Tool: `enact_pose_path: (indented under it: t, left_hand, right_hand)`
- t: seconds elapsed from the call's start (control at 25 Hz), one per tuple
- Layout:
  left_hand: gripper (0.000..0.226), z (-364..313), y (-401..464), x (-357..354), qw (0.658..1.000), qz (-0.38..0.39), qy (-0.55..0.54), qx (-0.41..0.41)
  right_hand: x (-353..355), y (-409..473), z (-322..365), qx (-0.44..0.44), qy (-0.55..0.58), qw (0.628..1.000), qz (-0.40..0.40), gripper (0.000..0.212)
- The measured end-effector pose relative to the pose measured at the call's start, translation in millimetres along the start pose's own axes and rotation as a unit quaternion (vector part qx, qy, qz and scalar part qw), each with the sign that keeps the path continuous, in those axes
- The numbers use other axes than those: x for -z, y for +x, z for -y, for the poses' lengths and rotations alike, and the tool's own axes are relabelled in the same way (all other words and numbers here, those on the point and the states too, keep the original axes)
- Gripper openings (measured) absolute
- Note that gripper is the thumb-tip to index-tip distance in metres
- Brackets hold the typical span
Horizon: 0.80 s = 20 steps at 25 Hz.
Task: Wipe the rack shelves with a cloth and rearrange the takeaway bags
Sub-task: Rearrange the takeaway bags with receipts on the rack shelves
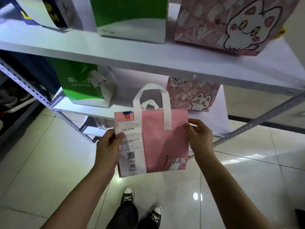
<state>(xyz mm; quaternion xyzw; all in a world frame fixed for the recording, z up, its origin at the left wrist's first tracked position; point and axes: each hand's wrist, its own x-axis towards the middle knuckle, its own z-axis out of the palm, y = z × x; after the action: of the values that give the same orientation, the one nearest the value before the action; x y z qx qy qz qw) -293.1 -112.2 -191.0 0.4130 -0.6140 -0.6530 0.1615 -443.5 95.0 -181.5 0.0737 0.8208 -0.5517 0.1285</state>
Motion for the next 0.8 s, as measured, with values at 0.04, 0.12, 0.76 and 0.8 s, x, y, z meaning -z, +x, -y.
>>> enact_pose_path:
  t: [0.04,0.12,0.76,0.8]
  left_hand:
    - [0.013,5,9,-4,1.0,-0.009,-0.012,-0.003]
    - [0.015,13,30,-12,0.999,-0.02,-0.035,-0.018]
    - [0.016,27,129,-39,0.991,-0.084,-0.064,-0.086]
    - [0.014,26,132,-40,0.99,-0.086,-0.059,-0.09]
  right_hand:
    - [-6,11,-1,0.009,0.006,1.0,0.003,0.024]
    - [-20,32,-3,0.02,0.033,0.999,0.01,0.028]
    - [-18,198,-19,0.075,0.085,0.97,-0.214,0.042]
    - [-11,215,-20,0.055,0.078,0.968,-0.233,0.052]
